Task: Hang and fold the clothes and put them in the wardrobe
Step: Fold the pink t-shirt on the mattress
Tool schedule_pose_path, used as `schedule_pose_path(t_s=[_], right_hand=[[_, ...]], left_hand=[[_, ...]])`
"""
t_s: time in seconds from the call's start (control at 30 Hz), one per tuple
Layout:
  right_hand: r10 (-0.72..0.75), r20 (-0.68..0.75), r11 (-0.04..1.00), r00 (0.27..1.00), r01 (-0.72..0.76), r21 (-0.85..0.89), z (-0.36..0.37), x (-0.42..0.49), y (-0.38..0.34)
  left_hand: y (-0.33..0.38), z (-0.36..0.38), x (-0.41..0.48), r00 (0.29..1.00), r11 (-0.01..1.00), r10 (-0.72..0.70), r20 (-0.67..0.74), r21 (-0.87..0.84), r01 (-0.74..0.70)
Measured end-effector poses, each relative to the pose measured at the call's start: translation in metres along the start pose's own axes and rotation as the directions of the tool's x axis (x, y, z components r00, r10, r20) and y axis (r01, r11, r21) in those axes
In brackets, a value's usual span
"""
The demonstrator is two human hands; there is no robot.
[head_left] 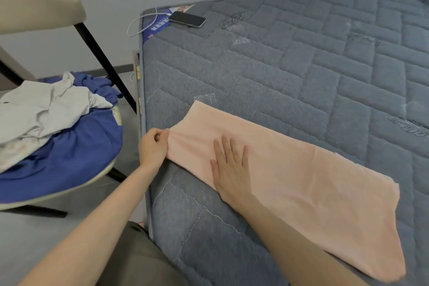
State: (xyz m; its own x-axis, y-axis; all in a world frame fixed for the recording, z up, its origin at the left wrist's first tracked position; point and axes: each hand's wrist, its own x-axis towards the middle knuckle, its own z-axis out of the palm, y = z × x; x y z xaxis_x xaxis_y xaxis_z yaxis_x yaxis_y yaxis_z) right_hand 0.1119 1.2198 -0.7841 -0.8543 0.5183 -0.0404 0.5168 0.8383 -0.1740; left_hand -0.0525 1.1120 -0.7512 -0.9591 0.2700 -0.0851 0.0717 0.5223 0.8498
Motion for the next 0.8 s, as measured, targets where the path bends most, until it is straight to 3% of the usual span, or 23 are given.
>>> schedule_pose_path(t_s=[0.1, 0.17, 0.23, 0.3, 0.43, 0.57, 0.7, 0.8], right_hand=[[-0.016, 0.014, 1.0, 1.0, 0.016, -0.005, 0.0, -0.008, 0.005], [-0.031, 0.035, 0.999, 0.999, 0.031, -0.008, 0.001, -0.012, 0.009], [-0.046, 0.051, 0.998, 0.998, 0.048, -0.037, 0.001, -0.016, 0.015], [-0.043, 0.059, 0.998, 0.997, 0.046, -0.049, 0.0, -0.022, 0.023], [0.016, 0.058, 0.998, 0.998, -0.013, -0.059, -0.004, -0.036, 0.04], [0.113, 0.026, 0.993, 0.993, -0.112, -0.026, -0.013, -0.044, 0.057], [0.295, 0.016, 0.955, 0.955, -0.295, 0.032, -0.027, -0.051, 0.096], [0.316, -0.004, 0.948, 0.949, -0.316, -0.019, -0.037, -0.067, 0.134]], left_hand=[[0.003, 0.003, 0.007, 0.989, 0.973, -0.135, 0.058, -0.18, 0.143], [-0.001, -0.001, 0.009, 0.988, 0.976, -0.115, 0.102, -0.172, 0.131], [-0.011, -0.008, 0.008, 0.99, 0.998, 0.041, 0.133, 0.036, -0.046], [-0.021, -0.013, 0.005, 0.969, 0.92, 0.173, 0.174, 0.324, -0.223], [-0.012, -0.006, 0.001, 0.969, 0.791, 0.205, 0.135, 0.56, -0.245], [0.021, 0.013, -0.016, 0.923, 0.674, 0.374, 0.086, 0.658, -0.334], [0.06, 0.06, -0.063, 0.773, 0.588, 0.481, 0.414, 0.502, -0.635], [0.073, 0.102, -0.106, 0.67, 0.558, 0.313, 0.673, 0.441, -0.703]])
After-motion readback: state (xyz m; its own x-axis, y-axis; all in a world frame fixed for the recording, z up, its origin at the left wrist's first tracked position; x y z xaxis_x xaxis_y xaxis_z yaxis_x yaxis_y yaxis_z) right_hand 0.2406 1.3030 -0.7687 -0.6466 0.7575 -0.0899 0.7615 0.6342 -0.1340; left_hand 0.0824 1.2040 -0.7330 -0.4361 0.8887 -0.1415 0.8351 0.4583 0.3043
